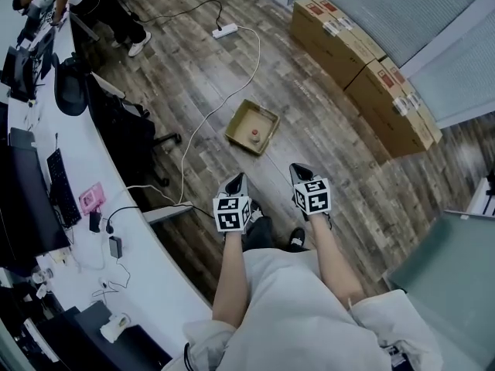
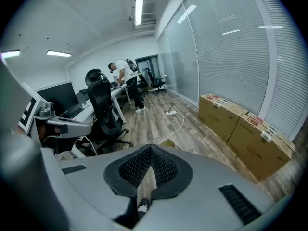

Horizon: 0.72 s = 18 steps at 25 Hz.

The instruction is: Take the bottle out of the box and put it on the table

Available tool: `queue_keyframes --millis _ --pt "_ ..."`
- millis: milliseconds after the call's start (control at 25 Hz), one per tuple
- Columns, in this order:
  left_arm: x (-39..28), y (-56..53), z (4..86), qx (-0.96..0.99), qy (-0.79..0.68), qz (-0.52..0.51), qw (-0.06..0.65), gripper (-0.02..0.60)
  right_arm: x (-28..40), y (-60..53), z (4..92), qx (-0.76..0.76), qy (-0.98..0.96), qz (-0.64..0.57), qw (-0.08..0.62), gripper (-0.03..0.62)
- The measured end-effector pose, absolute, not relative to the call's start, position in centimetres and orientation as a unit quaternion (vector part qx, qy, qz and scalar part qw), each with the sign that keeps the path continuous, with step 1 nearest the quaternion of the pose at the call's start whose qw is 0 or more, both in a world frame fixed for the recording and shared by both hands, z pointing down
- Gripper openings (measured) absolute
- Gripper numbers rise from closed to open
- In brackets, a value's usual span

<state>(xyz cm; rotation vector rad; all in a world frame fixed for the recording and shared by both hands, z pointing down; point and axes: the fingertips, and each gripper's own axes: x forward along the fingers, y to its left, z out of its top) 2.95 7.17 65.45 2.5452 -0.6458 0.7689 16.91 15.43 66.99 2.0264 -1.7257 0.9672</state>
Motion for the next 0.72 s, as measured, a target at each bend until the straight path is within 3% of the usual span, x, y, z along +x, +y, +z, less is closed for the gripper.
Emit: queue_keyframes --millis 320,720 --pt "3.8 1.0 65.8 0.917 -0.212 0.271 0.203 0.014 17.9 11.6 66.8 0.731 -0.570 0.360 0.103 0.038" --pt "5.3 -3.6 66.0 0.921 -0.193 0.269 0.206 0.014 18.5 7.1 67.2 0.731 -0.572 0.362 0.087 0.038"
